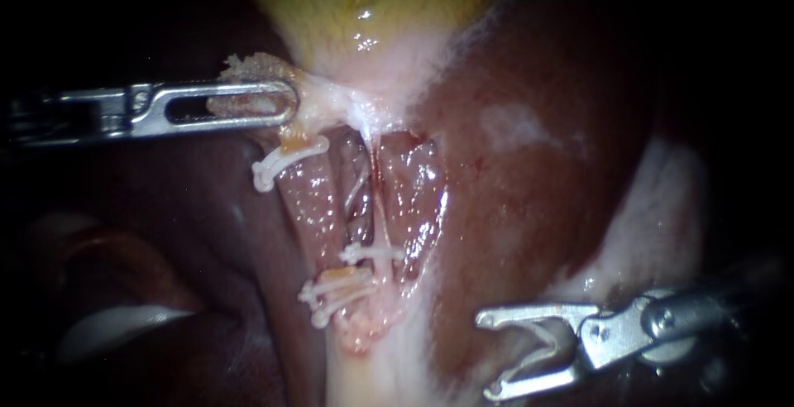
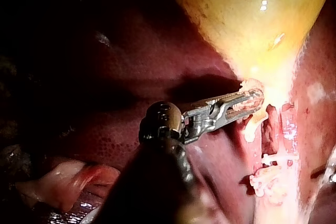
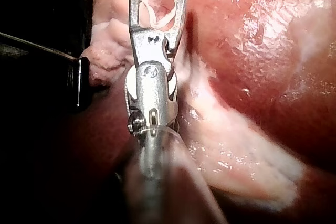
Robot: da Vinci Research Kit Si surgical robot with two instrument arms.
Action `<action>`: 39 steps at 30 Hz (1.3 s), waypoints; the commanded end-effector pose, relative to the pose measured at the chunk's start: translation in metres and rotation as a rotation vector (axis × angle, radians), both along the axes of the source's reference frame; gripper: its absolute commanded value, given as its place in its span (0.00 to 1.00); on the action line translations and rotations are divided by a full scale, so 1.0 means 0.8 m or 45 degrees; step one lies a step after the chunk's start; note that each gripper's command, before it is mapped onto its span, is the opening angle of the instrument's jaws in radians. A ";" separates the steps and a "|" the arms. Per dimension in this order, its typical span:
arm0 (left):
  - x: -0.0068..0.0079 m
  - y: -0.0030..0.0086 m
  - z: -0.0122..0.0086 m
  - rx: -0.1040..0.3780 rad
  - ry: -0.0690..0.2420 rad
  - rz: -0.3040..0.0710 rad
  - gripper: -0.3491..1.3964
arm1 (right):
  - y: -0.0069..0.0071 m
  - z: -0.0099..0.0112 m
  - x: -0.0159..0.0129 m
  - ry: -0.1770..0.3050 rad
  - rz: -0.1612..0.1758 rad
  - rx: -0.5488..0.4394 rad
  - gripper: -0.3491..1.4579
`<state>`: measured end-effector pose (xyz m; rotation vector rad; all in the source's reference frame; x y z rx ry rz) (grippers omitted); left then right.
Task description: Clipping second clip right tube
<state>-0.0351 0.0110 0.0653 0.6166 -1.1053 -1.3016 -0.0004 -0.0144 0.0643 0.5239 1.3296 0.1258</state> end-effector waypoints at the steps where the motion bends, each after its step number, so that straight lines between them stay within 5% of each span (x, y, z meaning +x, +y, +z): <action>1: 0.0000 0.0000 0.0000 0.000 -0.001 0.000 0.00 | 0.0000 0.0000 0.0000 0.000 0.000 0.000 0.47; 15: -0.0001 -0.0002 -0.0001 -0.001 0.000 -0.001 0.00 | 0.0012 -0.0004 0.0011 -0.028 0.026 0.093 0.46; 23: -0.0001 -0.0003 0.0000 -0.002 0.001 -0.001 0.00 | 0.0053 -0.0010 0.0030 -0.115 0.106 0.403 0.46; 32: -0.0002 -0.0004 -0.0001 -0.002 0.002 -0.003 0.00 | 0.0113 -0.0001 0.0056 -0.158 0.164 0.537 0.45; 39: -0.0003 -0.0005 -0.0001 -0.002 0.002 -0.004 0.00 | 0.0134 0.0027 0.0090 -0.185 0.202 0.613 0.45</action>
